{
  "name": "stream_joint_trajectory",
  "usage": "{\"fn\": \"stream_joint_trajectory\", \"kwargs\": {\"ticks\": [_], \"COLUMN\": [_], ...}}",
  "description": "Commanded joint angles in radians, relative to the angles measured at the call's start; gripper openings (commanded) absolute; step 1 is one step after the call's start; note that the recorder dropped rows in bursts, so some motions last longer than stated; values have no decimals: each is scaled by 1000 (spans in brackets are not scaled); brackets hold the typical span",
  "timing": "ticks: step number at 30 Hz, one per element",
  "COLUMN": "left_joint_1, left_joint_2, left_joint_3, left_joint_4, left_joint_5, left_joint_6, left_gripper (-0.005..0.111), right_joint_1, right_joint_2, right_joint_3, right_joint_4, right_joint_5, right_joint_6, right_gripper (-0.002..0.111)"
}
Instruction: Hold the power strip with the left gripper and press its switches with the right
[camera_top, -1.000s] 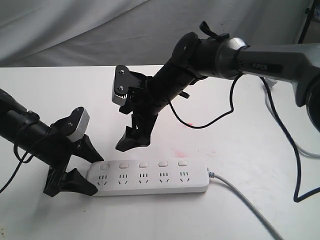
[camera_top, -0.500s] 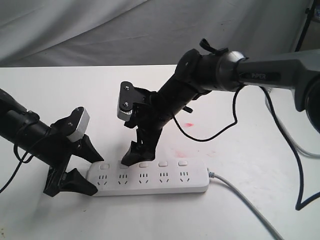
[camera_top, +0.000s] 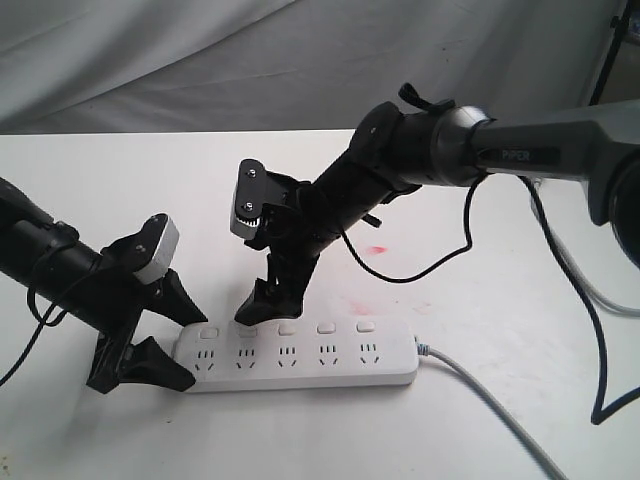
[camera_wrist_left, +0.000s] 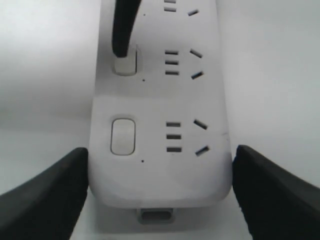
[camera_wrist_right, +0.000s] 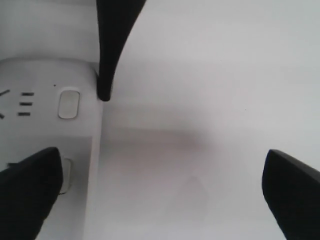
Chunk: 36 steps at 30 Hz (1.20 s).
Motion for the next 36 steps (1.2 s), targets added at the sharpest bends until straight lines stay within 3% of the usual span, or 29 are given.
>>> {"fn": "stream_joint_trajectory", "kwargs": {"ticks": [1,36], "left_joint_1": [-6,-6], "left_joint_2": [3,3], "left_joint_3": [-1,-1], "left_joint_4": [20,20], "left_joint_5": [2,2], "left_joint_6": [5,5], "left_gripper": [50,50], "right_joint_1": [28,26], "right_joint_2": [-6,53], "right_joint_3": [0,12], "right_joint_4": [1,-288], "right_joint_5": [-20,-66], "right_joint_6": [-11,90], "right_gripper": [105,105]}}
